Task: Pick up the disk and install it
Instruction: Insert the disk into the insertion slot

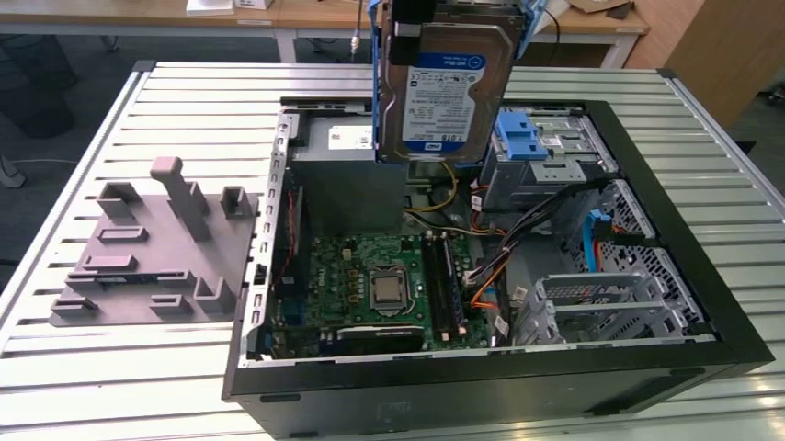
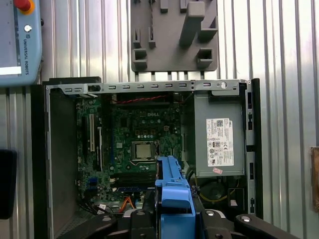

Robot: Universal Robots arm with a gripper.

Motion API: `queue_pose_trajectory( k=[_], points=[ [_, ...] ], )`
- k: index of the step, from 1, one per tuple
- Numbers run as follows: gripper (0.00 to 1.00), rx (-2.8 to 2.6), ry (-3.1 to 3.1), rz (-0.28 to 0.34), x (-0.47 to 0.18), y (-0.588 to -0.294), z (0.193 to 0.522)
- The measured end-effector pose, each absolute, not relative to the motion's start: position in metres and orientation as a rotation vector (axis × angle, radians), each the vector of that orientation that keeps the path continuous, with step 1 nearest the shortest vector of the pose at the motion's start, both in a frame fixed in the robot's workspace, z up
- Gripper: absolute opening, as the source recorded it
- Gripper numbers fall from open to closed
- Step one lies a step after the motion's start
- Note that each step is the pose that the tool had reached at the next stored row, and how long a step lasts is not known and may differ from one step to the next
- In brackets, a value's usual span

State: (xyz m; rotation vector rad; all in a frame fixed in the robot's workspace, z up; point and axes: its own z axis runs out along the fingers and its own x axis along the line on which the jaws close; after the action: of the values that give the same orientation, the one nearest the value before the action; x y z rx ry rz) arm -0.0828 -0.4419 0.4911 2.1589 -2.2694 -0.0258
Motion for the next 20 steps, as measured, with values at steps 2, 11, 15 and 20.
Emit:
queue_pose_trajectory(
  k=[2,11,15,20],
  points=[
    [0.36,2.159,-2.269,-0.026,-0.083,-0.442,0.491],
    [0.36,2.159,-2.269,-0.025,-0.077,-0.442,0.491],
    [0.36,2.159,-2.269,-0.026,-0.068,-0.442,0.490],
    [0.36,2.159,-2.269,-0.025,-0.068,-0.450,0.488]
  ],
)
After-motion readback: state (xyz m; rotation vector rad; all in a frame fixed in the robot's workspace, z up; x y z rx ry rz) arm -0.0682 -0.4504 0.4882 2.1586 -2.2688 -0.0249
